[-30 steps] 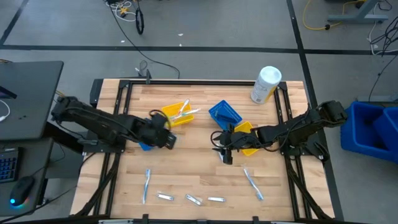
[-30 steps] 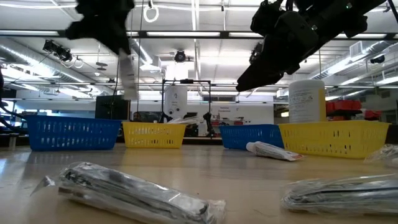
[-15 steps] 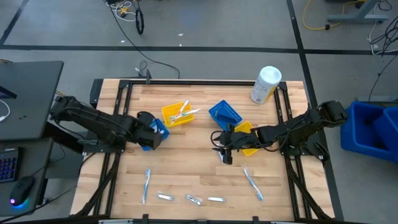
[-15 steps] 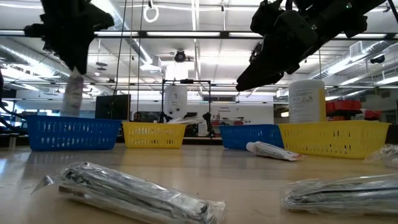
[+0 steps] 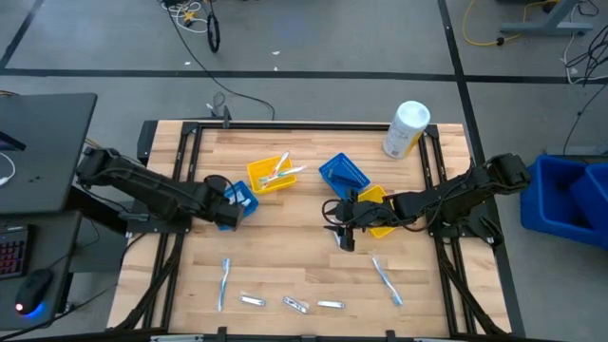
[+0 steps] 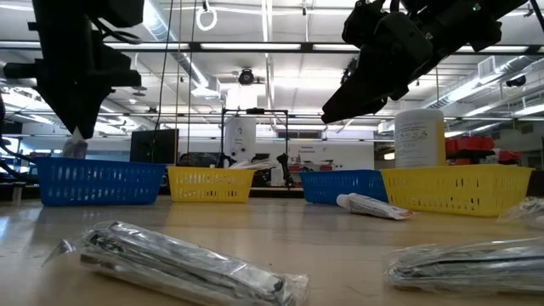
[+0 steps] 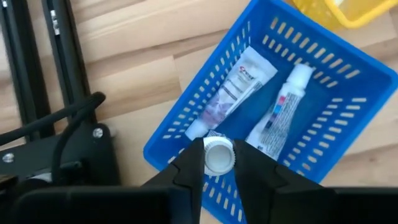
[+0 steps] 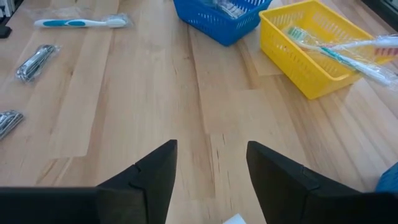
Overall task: Pick & Place Travel size toiletries
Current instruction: Put the toothpaste into the left blue bin, then put the blue toothbrush into the left yellow bin
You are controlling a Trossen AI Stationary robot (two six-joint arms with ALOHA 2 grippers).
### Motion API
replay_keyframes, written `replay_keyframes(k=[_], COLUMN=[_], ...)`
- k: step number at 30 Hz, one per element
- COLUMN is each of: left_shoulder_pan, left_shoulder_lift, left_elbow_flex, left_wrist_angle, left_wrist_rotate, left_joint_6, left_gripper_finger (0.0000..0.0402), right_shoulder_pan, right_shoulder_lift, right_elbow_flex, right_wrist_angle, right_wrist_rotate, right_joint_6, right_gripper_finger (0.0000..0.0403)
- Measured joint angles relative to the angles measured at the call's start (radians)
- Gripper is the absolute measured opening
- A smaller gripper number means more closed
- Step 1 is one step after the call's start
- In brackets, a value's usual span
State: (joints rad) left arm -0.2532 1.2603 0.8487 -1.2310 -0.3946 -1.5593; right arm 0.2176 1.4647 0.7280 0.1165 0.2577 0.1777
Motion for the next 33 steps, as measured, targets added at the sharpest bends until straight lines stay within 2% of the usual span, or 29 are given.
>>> replay_keyframes(k=[9, 17, 23, 28, 33], left_shoulder_pan=[0.073, 0.132, 0.146, 0.135, 0.091], left_shoulder_lift=[0.000, 0.000, 0.000, 0.000, 0.000], left_elbow_flex=[-0.055, -0.055, -0.055, -0.055, -0.054], left_wrist_angle=[0.186, 0.323, 0.486, 0.716, 0.897], left_wrist_rotate=[-0.017, -0.115, -0.166, -0.095, -0.004], left_joint_6=[0.135, 0.284, 0.442, 0.623, 0.682], left_gripper_finger=[0.0132, 0.0185, 0.0198, 0.0199, 0.0199], right_shoulder_pan=[0.000, 0.000, 0.000, 0.001, 0.011], right_shoulder_lift=[0.000, 0.000, 0.000, 0.000, 0.000], right_elbow_flex=[0.000, 0.000, 0.000, 0.000, 0.000], right_wrist_angle=[0.000, 0.000, -0.011, -0.026, -0.071], right_wrist_rotate=[0.000, 0.000, -0.022, -0.034, -0.034], right_joint_6=[-0.002, -0.002, -0.002, 0.014, 0.043], right_gripper_finger=[0.0211, 0.0210, 0.0217, 0.0240, 0.0257])
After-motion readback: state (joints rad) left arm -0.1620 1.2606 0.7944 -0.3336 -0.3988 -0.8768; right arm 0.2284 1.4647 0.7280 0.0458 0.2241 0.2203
